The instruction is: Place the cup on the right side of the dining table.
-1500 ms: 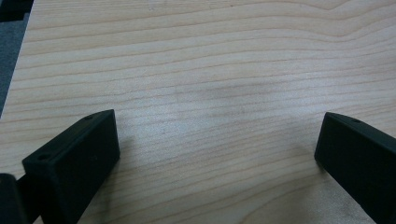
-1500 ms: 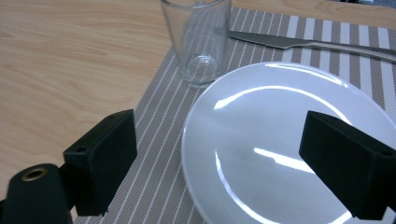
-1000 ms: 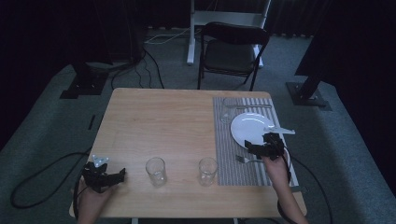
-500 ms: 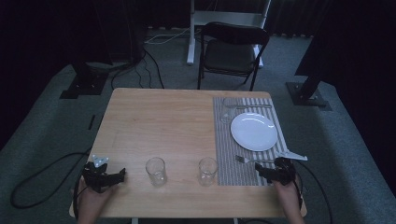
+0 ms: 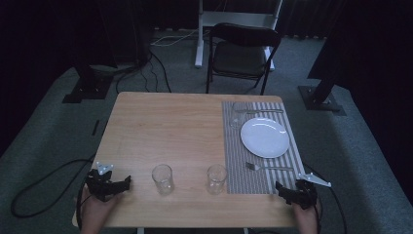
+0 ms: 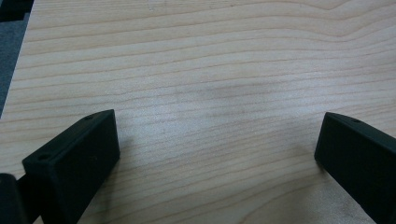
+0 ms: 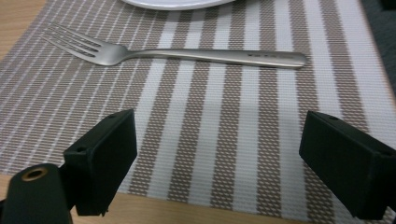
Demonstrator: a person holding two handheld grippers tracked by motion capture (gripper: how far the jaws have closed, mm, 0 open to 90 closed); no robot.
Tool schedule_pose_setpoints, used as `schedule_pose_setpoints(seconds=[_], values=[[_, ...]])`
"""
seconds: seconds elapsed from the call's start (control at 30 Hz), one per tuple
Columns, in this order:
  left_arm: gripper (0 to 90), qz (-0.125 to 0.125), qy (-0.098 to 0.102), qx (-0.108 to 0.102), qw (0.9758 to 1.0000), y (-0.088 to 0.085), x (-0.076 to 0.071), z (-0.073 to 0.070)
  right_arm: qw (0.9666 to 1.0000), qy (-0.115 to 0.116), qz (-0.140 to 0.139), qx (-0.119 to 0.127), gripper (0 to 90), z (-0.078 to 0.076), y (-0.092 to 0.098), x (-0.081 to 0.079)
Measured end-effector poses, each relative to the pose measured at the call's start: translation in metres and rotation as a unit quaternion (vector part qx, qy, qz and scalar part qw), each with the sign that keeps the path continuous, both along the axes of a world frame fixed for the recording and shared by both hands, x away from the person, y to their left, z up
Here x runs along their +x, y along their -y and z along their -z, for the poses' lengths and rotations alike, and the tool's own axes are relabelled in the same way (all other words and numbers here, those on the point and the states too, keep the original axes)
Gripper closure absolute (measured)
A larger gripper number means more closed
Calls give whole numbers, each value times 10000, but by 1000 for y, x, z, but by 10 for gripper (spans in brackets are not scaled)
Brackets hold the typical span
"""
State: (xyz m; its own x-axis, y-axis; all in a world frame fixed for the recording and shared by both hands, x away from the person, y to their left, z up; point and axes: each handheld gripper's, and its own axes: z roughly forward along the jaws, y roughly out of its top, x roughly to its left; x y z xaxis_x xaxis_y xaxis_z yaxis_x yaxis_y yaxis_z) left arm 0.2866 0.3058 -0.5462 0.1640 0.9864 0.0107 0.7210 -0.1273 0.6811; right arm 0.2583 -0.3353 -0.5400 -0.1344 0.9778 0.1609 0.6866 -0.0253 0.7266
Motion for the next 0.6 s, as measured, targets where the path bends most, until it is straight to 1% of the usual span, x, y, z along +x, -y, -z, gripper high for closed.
schedule_pose_setpoints(seconds=[0.03,0.07,0.1,0.13,0.17,0.2,0.33,0.6], values=[[3,-1,0,-1,10000,0,0,0,10000,36,-3,-40,109,1,-1,-2],[3,4,-4,3,10000,0,0,0,9998,65,-103,-130,109,4,-3,-1],[3,4,-4,4,10000,0,0,0,9997,68,-121,-185,109,5,-6,0],[3,4,-5,3,10000,0,0,0,9995,55,-204,-229,109,5,-8,1],[3,-1,0,0,10000,0,0,0,9991,42,-244,-352,109,6,-10,2],[3,2,-3,2,10000,0,0,0,9985,18,-246,-497,109,7,-12,4],[3,-1,1,-1,10000,0,0,0,9969,18,-261,-744,110,10,-17,5],[3,-1,-1,1,10000,0,0,0,9970,21,-242,-737,110,11,-17,5]])
